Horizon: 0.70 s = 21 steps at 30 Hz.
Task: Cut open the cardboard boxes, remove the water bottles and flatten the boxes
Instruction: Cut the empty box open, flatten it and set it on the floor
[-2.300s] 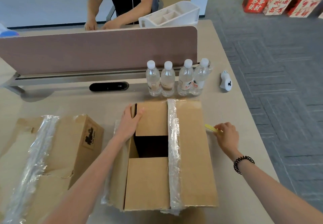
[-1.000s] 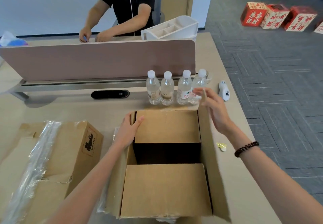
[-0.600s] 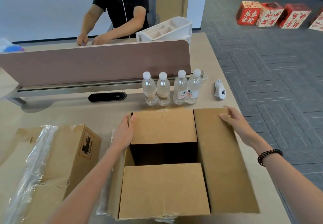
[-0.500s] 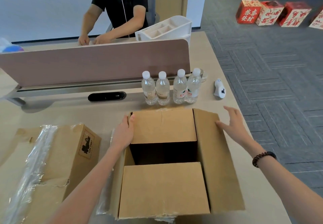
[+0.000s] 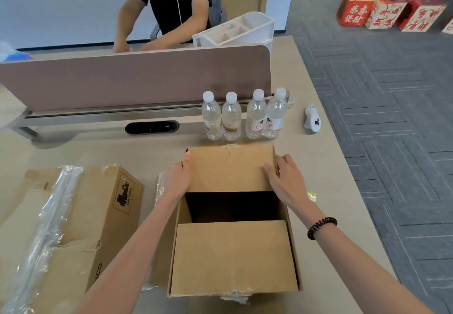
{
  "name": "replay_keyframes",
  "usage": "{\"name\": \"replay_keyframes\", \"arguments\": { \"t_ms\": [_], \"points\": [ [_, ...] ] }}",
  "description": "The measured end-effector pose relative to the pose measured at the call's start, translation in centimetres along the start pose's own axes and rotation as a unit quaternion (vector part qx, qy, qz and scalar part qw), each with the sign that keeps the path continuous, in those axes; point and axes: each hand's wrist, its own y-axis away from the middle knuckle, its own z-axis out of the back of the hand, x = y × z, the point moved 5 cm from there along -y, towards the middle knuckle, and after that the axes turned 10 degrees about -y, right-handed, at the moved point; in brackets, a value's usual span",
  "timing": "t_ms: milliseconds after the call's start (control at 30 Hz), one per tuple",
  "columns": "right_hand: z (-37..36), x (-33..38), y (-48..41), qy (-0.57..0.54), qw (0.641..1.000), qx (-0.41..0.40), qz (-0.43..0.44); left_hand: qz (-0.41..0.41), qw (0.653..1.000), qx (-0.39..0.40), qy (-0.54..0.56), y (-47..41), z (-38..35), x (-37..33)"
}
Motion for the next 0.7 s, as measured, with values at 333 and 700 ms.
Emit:
{"name": "replay_keyframes", "arguments": {
  "t_ms": [333, 700],
  "points": [
    [0.3, 0.6, 0.3, 0.06, 0.985, 0.153, -0.044, -0.031, 0.983, 0.137, 0.118, 0.8, -0.8, 0.4],
    [2.7, -1.7, -0.6, -0.074, 0.987, 0.139, -0.017, -0.043, 0.949, 0.172, 0.261, 2.5, 1.1, 1.9]
  ]
}}
